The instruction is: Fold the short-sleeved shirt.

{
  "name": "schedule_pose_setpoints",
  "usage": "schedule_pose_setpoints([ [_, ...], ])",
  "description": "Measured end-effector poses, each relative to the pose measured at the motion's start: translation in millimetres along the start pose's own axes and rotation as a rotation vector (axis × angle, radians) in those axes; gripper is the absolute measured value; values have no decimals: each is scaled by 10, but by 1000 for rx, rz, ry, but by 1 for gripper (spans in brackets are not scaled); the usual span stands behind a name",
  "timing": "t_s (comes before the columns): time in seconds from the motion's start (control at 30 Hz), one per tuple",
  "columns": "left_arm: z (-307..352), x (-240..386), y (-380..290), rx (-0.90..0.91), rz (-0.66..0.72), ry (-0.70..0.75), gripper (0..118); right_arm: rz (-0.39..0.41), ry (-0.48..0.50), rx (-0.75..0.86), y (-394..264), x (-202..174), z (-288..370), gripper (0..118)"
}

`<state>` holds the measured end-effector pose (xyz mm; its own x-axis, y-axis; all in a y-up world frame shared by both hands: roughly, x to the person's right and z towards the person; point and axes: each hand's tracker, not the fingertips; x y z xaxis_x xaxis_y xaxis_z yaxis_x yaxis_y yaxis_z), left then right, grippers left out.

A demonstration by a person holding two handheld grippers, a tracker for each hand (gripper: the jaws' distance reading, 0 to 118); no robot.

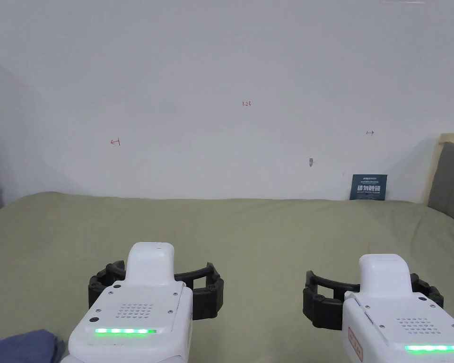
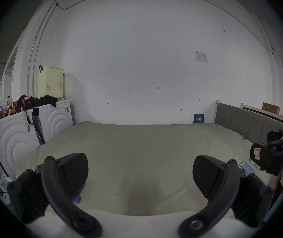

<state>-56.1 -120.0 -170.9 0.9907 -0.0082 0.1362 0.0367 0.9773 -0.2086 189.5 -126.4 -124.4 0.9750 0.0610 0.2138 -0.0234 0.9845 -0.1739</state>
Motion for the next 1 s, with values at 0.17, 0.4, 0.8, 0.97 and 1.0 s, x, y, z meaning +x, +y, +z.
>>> schedule_pose_setpoints([
  [0.17, 1, -8, 0, -7, 7, -2, 118, 3, 0, -3, -5, -3, -7, 118],
  [0.4, 11, 1, -5, -3, 4, 0, 118, 4, 1, -4, -14, -10, -3, 118],
  [0.8, 44, 6, -28, -5, 1, 0, 118, 5, -22, 16, -6, 0, 43, 118],
  [0.97, 57, 14, -23, -4, 0, -5, 118, 0, -31, 13, 1, 7, 46, 118],
  [1.0, 56, 17, -23, -5, -2, -4, 118, -1, -32, 15, 8, 6, 54, 118],
])
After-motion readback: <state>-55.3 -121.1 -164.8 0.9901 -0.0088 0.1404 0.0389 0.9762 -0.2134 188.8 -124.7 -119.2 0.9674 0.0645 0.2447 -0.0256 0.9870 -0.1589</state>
